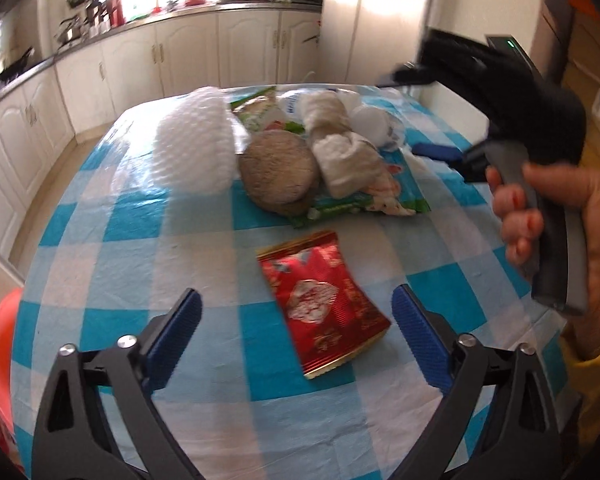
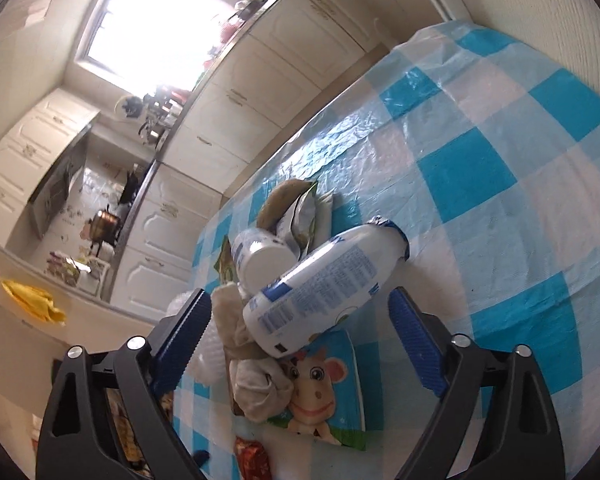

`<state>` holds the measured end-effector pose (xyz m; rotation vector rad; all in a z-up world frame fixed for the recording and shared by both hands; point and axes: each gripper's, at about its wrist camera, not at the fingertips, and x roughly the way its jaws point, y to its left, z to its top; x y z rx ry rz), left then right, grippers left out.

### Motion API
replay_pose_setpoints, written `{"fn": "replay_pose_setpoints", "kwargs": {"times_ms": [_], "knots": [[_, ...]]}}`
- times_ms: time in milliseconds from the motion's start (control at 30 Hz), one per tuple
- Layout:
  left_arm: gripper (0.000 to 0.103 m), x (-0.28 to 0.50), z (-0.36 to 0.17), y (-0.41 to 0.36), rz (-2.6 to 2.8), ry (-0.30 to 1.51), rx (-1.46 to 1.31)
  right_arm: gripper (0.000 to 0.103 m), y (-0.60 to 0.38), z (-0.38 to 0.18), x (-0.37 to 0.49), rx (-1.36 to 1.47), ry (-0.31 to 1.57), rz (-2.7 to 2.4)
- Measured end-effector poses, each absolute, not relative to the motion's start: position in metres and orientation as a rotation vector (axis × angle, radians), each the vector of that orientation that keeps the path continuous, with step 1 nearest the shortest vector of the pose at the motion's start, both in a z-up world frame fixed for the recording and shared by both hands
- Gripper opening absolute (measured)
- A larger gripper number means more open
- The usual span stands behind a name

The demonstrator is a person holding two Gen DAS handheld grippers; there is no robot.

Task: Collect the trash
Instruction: 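Grasp the red snack wrapper with the left tool while the right tool grasps the white bottle, then carry the red wrapper and white bottle to the orange bucket and release both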

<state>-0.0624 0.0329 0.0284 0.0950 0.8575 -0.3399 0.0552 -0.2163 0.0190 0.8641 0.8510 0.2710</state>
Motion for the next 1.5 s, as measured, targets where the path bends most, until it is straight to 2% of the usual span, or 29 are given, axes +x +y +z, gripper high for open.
{"fn": "replay_pose_setpoints", "kwargs": {"times_ms": [100, 267, 300, 400, 533, 633, 1200, 1500], "knots": [[0.065, -0.055, 0.022, 0.028, -0.320, 0.897, 0.114, 0.069, -0.219, 0.016, 0.060, 0.892, 0.871, 0.254], [0.047, -0.053, 0.023, 0.023, -0.294, 0.904, 0.148, 0.068, -0.217, 0.010, 0.065, 0.910, 0.896, 0.263], [0.047, -0.053, 0.023, 0.022, -0.293, 0.905, 0.150, 0.068, -0.216, 0.008, 0.066, 0.911, 0.896, 0.264], [0.046, -0.051, 0.023, 0.021, -0.294, 0.909, 0.137, 0.058, -0.216, 0.004, 0.067, 0.922, 0.891, 0.267], [0.045, -0.050, 0.026, 0.027, -0.301, 0.920, 0.102, 0.052, -0.219, 0.002, 0.061, 0.933, 0.876, 0.265], [0.039, -0.055, 0.029, 0.032, -0.304, 0.907, 0.073, 0.049, -0.220, 0.005, 0.053, 0.926, 0.859, 0.263], [0.030, -0.064, 0.034, 0.085, -0.331, 0.892, -0.149, 0.047, -0.207, 0.048, -0.017, 0.878, 0.798, 0.333], [0.029, -0.080, 0.038, 0.122, -0.306, 0.872, -0.236, 0.047, -0.160, 0.060, -0.036, 0.806, 0.846, 0.444]]}}
